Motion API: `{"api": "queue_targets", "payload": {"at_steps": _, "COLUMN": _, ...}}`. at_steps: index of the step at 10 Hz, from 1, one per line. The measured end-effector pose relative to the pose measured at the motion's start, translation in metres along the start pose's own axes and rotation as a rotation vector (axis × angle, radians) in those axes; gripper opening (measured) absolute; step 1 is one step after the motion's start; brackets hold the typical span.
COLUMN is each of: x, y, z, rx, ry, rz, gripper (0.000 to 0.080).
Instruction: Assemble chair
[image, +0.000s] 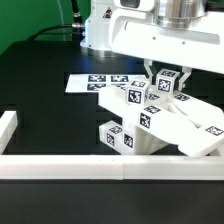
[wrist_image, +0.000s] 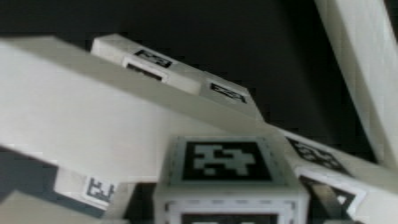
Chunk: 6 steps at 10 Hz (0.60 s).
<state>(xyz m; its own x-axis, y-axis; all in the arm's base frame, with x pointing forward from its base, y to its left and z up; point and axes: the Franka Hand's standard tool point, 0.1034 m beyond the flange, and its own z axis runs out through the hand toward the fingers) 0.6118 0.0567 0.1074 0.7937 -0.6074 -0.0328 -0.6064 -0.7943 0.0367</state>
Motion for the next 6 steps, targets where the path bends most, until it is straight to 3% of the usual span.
{"api": "queue_targets", "payload": {"at_steps": 6, "x": -0.0017, "y": -0.0022, "z": -0.0001, "rx": 0.004, "ry": -0.004, "rz": 0.423, "gripper": 0.0271}}
